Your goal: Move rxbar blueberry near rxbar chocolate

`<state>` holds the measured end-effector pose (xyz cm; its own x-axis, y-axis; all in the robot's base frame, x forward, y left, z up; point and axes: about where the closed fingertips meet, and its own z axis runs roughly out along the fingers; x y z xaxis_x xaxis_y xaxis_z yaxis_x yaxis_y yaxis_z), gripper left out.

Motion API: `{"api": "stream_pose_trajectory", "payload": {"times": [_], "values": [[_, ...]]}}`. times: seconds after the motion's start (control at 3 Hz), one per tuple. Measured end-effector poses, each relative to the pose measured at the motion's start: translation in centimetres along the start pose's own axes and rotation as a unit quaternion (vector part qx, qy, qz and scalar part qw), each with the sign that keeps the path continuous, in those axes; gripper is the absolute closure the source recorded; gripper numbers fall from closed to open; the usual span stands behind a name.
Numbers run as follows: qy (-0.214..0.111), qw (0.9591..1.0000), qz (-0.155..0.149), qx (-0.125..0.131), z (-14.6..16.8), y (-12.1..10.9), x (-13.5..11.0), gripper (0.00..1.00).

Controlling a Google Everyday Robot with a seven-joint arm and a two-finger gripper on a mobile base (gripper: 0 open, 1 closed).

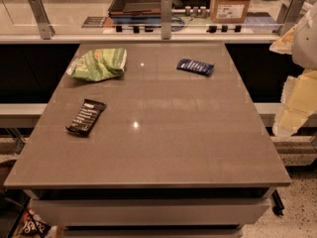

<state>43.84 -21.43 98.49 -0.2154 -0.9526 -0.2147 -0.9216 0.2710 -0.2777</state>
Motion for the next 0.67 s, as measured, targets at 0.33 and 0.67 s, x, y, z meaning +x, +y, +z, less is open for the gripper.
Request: {"api": "stream_pose_trajectory", "payload": {"times": [0.33,0.67], "values": [[0.0,1.0,0.0,0.0,0.0,0.0,0.0,0.0],[-0.011,0.9999,-0.003,0.004,-0.3,-2.1,-0.2,0.0]]}}
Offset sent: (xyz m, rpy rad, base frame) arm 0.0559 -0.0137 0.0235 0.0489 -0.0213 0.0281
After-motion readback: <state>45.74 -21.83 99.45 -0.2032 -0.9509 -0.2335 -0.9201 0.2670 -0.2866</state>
